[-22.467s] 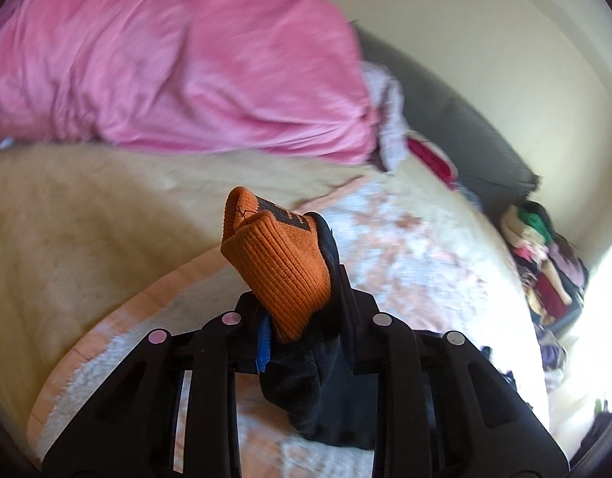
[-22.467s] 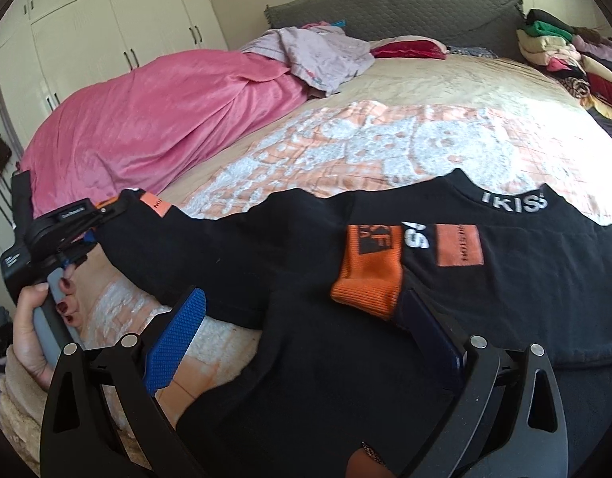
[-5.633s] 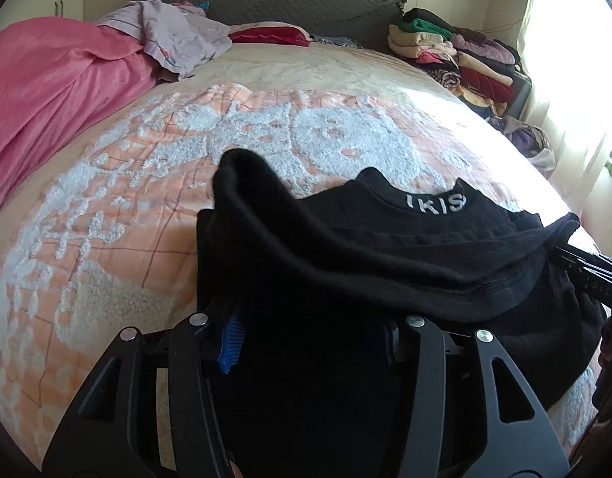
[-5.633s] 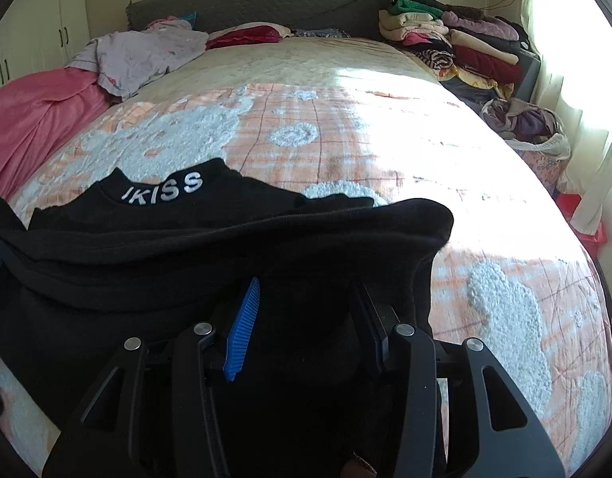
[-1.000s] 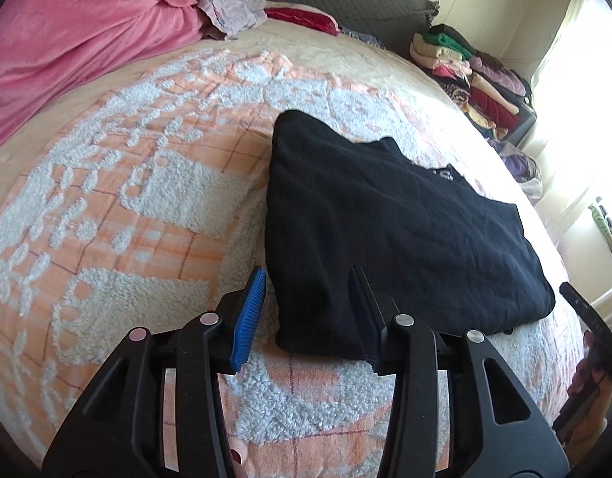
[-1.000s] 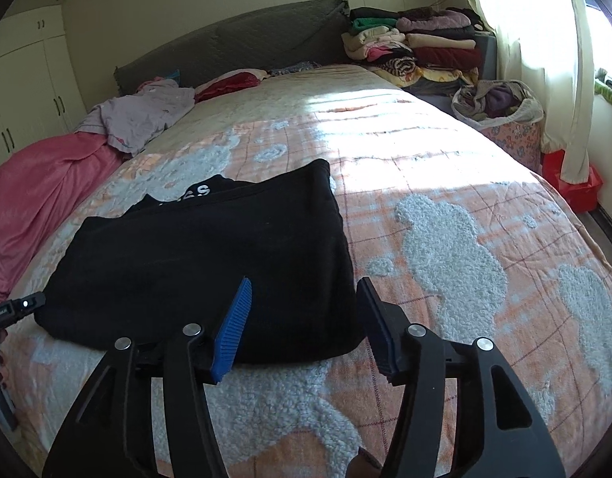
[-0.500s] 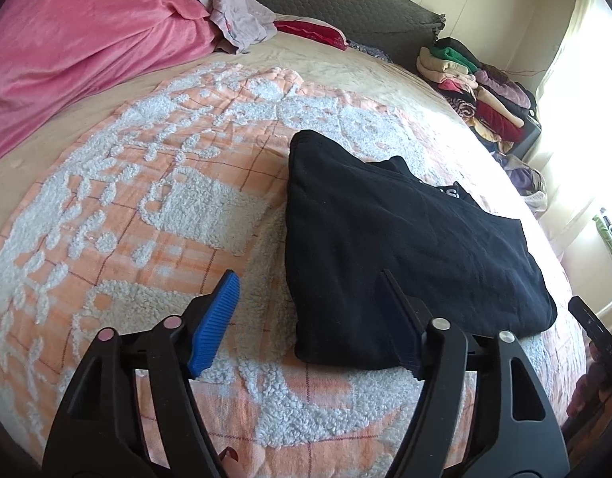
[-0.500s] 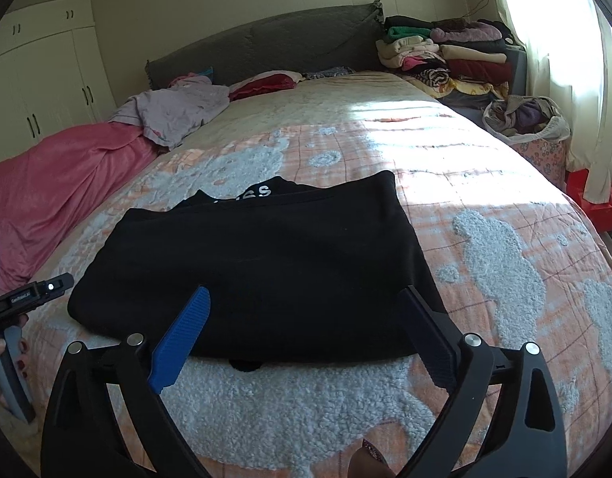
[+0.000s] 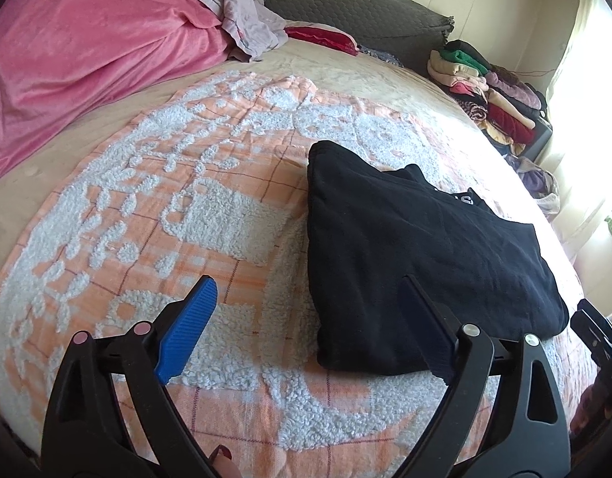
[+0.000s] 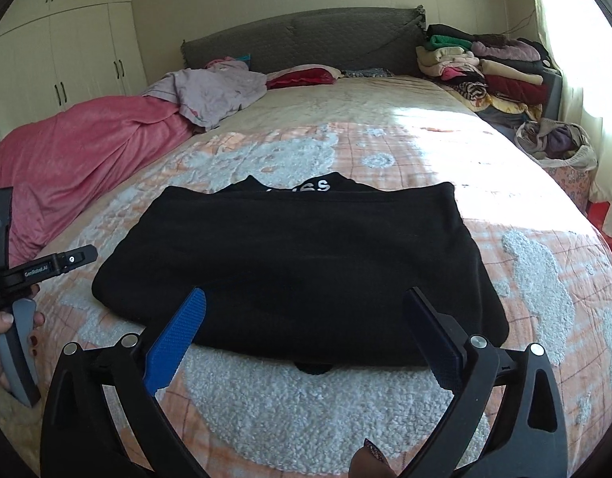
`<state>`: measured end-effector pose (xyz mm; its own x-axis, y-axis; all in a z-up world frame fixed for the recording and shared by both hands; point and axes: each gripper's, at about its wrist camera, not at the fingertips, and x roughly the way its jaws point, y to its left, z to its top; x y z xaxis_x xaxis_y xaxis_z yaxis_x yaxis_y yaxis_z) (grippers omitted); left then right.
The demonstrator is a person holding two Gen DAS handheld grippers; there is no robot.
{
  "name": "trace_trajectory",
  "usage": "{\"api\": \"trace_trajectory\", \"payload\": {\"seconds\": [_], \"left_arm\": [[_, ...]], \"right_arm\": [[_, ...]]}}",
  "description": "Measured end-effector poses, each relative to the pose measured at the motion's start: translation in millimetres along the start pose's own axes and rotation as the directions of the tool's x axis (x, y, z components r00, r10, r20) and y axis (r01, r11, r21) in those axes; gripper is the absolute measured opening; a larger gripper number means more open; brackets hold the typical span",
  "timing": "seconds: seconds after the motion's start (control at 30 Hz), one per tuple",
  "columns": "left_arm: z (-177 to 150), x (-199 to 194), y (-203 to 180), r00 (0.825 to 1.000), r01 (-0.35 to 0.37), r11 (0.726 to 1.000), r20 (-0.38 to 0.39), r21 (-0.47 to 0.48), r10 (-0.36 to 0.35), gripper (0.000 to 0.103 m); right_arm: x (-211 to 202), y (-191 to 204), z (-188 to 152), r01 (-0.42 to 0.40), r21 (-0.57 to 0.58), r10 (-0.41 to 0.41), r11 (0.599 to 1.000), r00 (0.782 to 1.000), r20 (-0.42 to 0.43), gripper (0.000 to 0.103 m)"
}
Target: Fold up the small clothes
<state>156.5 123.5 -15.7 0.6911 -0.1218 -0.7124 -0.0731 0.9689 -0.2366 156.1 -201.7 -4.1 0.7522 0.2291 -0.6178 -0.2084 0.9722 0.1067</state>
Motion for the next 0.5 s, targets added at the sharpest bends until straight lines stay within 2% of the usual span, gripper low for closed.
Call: {"api": "trace_trajectory", "payload": {"seconds": [0.07, 0.17, 0.5], "left_arm": [[1, -1, 1, 1.000, -0.002, 1.000, 0.002, -0.001, 0.002, 0.085], [2, -1, 3, 1.000, -0.009, 1.000, 0.003, -0.003, 0.009, 0.093], [5, 0, 11, 1.000, -0.024, 1.000, -0.004, -0.019, 0.024, 0.093]], "right_arm": [[1, 10, 1, -0.016, -0.025, 0.016, 1.000, 1.000, -0.002, 0.098], [4, 24, 2, -0.037, -0.053, 0.037, 0.998, 0.999, -0.006, 0.098], [20, 69, 2, -0.089, -0.161, 0.085, 0.983, 0.996, -0.036, 0.098]]}}
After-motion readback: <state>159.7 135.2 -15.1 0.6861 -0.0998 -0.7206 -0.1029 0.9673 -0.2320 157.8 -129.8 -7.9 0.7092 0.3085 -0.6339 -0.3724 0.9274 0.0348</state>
